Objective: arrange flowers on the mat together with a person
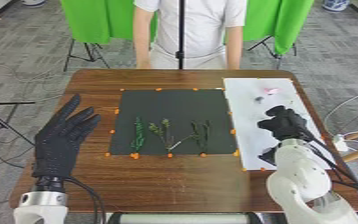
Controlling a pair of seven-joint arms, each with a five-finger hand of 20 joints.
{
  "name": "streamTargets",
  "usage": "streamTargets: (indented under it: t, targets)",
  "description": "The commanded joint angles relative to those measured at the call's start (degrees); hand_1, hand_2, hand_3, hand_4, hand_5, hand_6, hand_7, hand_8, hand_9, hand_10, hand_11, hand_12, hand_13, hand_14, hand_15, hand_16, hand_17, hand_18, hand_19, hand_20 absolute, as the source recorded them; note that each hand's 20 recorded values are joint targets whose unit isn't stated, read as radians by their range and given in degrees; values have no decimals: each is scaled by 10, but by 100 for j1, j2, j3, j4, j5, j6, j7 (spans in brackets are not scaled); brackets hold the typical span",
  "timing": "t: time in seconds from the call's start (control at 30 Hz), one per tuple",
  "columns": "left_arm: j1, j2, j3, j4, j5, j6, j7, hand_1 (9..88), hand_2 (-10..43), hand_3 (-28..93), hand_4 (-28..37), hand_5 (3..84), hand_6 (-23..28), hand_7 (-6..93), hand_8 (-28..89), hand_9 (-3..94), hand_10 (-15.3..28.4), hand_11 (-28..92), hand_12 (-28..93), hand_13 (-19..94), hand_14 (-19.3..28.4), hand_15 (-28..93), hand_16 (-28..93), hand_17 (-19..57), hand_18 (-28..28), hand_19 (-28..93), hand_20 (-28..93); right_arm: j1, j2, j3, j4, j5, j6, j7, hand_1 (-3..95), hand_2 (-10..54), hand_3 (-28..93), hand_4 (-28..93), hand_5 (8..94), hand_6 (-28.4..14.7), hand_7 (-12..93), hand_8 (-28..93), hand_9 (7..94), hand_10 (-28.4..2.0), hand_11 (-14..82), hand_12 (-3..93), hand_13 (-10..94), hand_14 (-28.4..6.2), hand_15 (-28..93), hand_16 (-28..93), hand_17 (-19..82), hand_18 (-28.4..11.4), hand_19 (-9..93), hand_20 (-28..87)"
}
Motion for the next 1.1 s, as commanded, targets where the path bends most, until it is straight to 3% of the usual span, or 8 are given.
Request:
streamTargets:
  t: [0.03, 0.2, 0.37, 0.6, 0.77, 0.87, 1.0, 1.1]
  targets:
    - [-6, -50, -6, -18, -5, -22, -102, 214, 96, 773, -283, 350, 78, 101, -96, 352, 209, 216, 89, 262, 276, 471, -102, -80, 234, 564, 23, 493, 153, -372, 400, 178, 50, 217, 331, -65, 806, -283, 485, 9, 121, -131, 680, -159, 248, 134, 661, -125, 536, 91, 208, -226, 786, 54]
    - [-32, -98, -27, -24, 6, -54, -175, 215, 96, 774, -283, 351, 78, 101, -96, 352, 209, 216, 88, 263, 276, 474, -102, -80, 234, 565, 23, 793, 238, -721, 661, -55, -337, 596, 337, -73, 805, -283, 460, 19, 118, -130, 680, -157, 248, 134, 661, -124, 533, 93, 208, -226, 787, 46]
    - [-35, -80, -17, -28, -126, -62, -96, 217, 95, 777, -283, 353, 80, 100, -96, 353, 209, 218, 88, 263, 277, 475, -104, -80, 234, 565, 23, 1083, 292, -1064, 911, -136, -612, 927, 350, -77, 806, -282, 455, 21, 120, -132, 682, -153, 243, 130, 664, -123, 528, 93, 209, -227, 784, 35]
    - [-32, -41, 6, -25, -148, -40, -50, 218, 94, 777, -282, 357, 81, 99, -96, 355, 210, 219, 87, 264, 278, 480, -104, -80, 235, 569, 24, 1372, 294, -1351, 1155, -168, -733, 997, 388, -79, 817, -282, 499, 8, 117, -131, 724, -141, 227, 130, 696, -116, 497, 95, 228, -215, 792, 13]
    - [-91, -48, 36, -5, -149, -59, -64, 219, 94, 778, -282, 358, 82, 98, -95, 356, 211, 220, 87, 264, 278, 483, -105, -80, 236, 570, 23, 1547, 382, -1668, 1411, -597, -352, 921, 440, -86, 807, -282, 641, 7, 124, -131, 781, -113, 183, 138, 748, -98, 400, 129, 248, -195, 795, -18]
    - [-99, -56, 40, -11, -143, -58, -83, 219, 94, 778, -282, 359, 83, 98, -95, 357, 211, 221, 87, 264, 278, 483, -106, -80, 235, 571, 23, 1590, 520, -1803, 1452, -706, -86, 963, 532, -94, 728, -283, 794, 13, 136, -29, 875, -91, 104, 226, 807, -71, 346, 217, 284, -171, 833, -45]
    - [-46, -71, -12, -55, -131, -43, -69, 219, 94, 778, -282, 360, 84, 97, -95, 357, 211, 221, 87, 264, 279, 484, -107, -79, 235, 571, 22, 1475, 578, -1745, 1404, -863, 242, 918, 562, -95, 706, -283, 846, 22, 142, -10, 927, -77, 79, 266, 844, -54, 318, 270, 300, -160, 857, -69]
    - [1, -22, -27, -110, -133, -15, 17, 219, 94, 777, -283, 360, 84, 97, -95, 357, 211, 221, 87, 264, 279, 484, -107, -79, 235, 572, 21, 1399, 552, -1678, 1251, -885, 455, 900, 564, -95, 706, -283, 852, 22, 144, -10, 932, -78, 78, 270, 850, -53, 316, 276, 301, -158, 858, -72]
